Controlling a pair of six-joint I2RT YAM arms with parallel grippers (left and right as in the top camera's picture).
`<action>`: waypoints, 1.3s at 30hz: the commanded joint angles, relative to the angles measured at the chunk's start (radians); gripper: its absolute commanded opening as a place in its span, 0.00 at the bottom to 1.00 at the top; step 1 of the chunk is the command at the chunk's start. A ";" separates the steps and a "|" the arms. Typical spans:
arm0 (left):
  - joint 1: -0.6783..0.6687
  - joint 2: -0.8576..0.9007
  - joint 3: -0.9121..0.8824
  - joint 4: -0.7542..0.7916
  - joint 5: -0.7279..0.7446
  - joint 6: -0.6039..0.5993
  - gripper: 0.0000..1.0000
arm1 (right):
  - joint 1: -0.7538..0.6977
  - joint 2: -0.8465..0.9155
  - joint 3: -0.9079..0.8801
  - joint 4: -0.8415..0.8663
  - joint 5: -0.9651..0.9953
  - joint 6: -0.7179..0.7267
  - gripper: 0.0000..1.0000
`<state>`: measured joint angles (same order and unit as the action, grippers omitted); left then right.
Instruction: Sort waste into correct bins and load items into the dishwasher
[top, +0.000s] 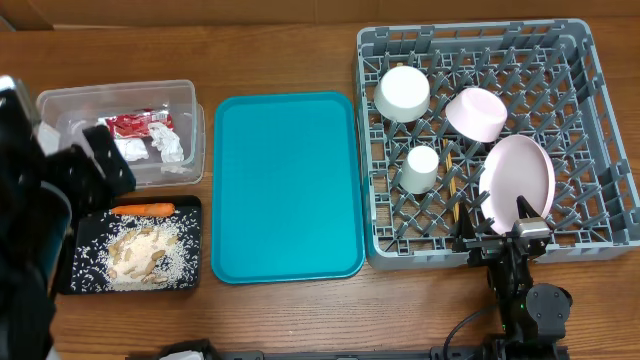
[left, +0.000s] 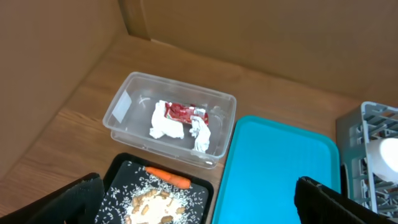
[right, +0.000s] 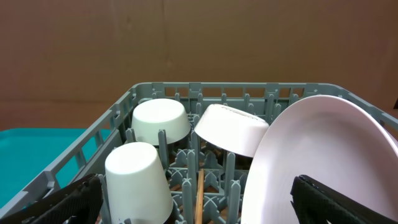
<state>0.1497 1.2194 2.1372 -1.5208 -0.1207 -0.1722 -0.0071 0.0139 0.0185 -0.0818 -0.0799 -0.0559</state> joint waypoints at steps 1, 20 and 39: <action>-0.008 -0.079 -0.052 -0.001 -0.010 0.015 1.00 | -0.006 -0.011 -0.011 0.005 0.000 0.004 1.00; -0.008 -0.412 -0.867 0.231 0.190 0.008 1.00 | -0.006 -0.011 -0.011 0.005 0.000 0.004 1.00; -0.009 -0.764 -1.804 1.324 0.349 0.008 1.00 | -0.006 -0.011 -0.011 0.005 0.000 0.004 1.00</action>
<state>0.1497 0.5037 0.4168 -0.2504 0.1829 -0.1730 -0.0071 0.0135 0.0185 -0.0814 -0.0807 -0.0559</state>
